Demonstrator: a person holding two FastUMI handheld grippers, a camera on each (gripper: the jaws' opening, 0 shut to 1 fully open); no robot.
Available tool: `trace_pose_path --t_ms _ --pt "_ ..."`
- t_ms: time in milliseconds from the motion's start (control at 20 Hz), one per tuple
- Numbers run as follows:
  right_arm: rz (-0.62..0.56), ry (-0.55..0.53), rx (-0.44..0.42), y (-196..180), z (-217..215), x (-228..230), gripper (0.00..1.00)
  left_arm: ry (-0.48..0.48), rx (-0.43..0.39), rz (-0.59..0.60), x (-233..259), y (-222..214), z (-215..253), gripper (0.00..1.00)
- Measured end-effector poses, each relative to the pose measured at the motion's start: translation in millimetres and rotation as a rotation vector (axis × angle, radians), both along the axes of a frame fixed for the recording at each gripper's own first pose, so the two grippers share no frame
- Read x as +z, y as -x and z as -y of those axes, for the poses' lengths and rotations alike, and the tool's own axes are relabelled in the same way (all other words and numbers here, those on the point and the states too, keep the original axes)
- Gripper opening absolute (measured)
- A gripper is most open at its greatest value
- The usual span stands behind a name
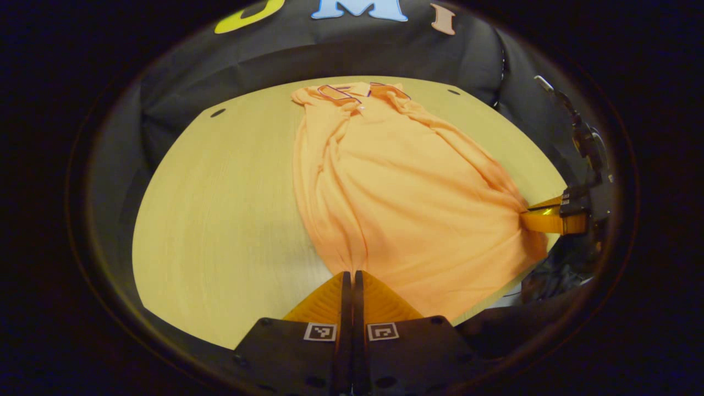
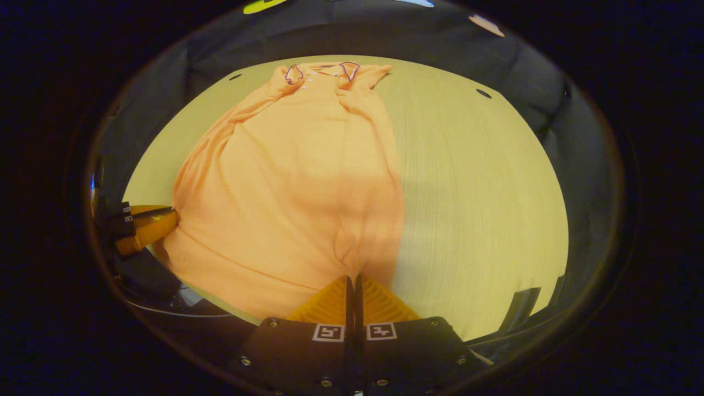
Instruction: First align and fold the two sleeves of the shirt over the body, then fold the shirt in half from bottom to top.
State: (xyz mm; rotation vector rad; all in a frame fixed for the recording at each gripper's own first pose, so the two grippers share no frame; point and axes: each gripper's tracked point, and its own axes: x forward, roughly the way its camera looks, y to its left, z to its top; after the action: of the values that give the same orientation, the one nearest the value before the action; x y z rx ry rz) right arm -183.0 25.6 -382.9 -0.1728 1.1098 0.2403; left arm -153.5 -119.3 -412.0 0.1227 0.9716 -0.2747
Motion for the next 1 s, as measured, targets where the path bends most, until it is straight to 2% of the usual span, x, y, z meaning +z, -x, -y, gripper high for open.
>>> trace_pose_path --t_ms 50,100,350,600,1000 --pt "-0.005 -0.010 -0.006 0 -1 1 0.04 0.001 0.003 0.004 2 -2 0 0.06" --pt "-0.014 -0.022 -0.013 0 -2 0 0.00 -0.001 0.007 0.011 4 -5 -2 0.06" --pt "0.007 -0.073 -0.022 -16 -11 15 0.00 0.013 0.038 0.067 30 -30 -5 0.06" --pt "0.077 -0.115 -0.030 -53 -19 46 0.00 0.050 0.092 0.137 66 -78 -7 0.06" --pt "0.201 -0.179 -0.036 -133 -31 102 0.00 0.060 0.089 0.257 122 -173 -14 0.07"
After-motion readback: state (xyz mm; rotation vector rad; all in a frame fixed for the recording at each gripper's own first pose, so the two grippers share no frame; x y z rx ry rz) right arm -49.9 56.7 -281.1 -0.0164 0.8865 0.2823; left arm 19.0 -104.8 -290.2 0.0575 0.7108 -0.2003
